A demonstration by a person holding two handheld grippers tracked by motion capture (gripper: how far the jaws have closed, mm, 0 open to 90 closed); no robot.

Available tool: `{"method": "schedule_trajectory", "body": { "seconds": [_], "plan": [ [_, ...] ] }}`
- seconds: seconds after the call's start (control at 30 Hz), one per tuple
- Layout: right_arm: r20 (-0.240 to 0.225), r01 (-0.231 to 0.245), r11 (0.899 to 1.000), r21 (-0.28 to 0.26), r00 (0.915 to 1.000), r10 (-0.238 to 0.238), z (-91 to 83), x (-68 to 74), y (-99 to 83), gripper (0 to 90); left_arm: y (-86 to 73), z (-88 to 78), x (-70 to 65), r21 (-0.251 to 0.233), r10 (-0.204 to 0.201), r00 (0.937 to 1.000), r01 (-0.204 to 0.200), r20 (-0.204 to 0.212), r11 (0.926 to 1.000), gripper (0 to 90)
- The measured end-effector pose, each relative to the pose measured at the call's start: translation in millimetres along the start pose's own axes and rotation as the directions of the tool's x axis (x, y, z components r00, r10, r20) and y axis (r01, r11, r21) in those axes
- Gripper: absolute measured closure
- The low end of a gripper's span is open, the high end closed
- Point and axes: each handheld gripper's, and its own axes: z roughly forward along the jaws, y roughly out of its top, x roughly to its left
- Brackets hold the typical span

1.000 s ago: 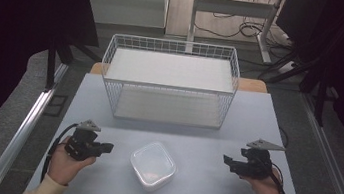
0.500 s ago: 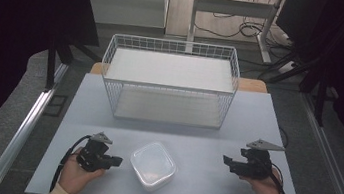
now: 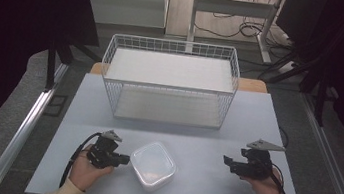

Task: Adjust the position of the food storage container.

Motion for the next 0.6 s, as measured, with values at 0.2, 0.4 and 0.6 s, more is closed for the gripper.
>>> {"method": "schedule_trajectory", "body": {
  "seconds": [0.2, 0.4, 0.6],
  "plan": [
    [0.006, 0.0, 1.0, -0.011, 1.0, 0.0, -2.5, 0.3, 1.0, 23.9, 5.2, 3.2, 1.5, -0.002, -0.007, 1.0, 0.007, -0.003, 1.0, 89.9],
    [0.013, -0.002, 1.0, -0.017, 0.9999, 0.002, -3.6, 0.2, 2.1, 23.9, 11.0, 8.9, -1.0, 0.005, 0.003, 1.0, -0.003, 0.002, 1.0, 89.8],
    [0.015, 0.0, 1.0, -0.016, 0.9999, 0.0, -4.1, -0.7, 1.8, 23.9, 19.3, 15.6, -5.0, 0.009, 0.013, 0.9999, -0.013, 0.01, 0.9999, 89.8]
  ]
}}
